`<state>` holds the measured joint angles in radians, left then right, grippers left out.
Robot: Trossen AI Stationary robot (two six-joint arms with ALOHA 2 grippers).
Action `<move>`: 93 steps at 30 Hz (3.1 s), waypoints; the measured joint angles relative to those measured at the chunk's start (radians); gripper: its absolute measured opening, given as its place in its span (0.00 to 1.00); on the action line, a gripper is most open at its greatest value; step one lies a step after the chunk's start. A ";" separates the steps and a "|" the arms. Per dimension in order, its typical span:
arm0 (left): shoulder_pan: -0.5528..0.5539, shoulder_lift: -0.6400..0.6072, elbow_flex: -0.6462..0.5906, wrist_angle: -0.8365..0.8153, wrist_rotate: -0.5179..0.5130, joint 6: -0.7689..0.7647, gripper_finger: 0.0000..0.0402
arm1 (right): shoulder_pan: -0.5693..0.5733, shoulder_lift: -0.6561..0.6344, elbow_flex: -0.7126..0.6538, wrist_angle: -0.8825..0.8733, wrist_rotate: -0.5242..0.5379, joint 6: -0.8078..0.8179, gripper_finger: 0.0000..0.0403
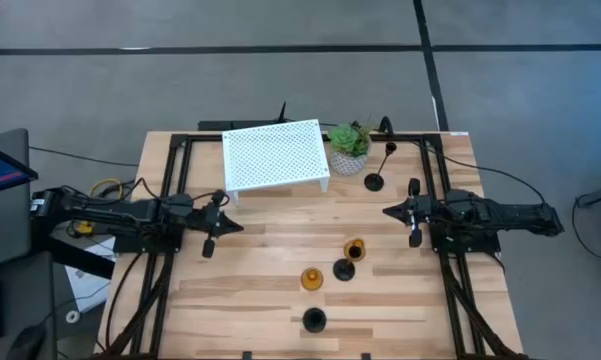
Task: Pick & Place candle stick holders
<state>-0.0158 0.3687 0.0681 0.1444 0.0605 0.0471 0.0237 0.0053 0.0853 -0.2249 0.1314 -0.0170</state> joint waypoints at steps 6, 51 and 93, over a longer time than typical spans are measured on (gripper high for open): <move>0.000 0.000 0.000 0.000 0.000 0.000 0.02 | 0.000 0.000 0.000 0.000 0.000 0.000 0.00; 0.000 0.000 0.000 0.014 0.000 0.000 0.02 | 0.000 0.000 0.000 0.000 0.000 0.000 0.00; 0.000 0.000 0.000 0.355 -0.034 -0.713 0.02 | 0.001 0.000 -0.002 0.050 0.003 0.570 0.00</move>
<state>-0.0158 0.3687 0.0681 0.4996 0.0264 -0.6663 0.0247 0.0055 0.0830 -0.1753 0.1343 0.5526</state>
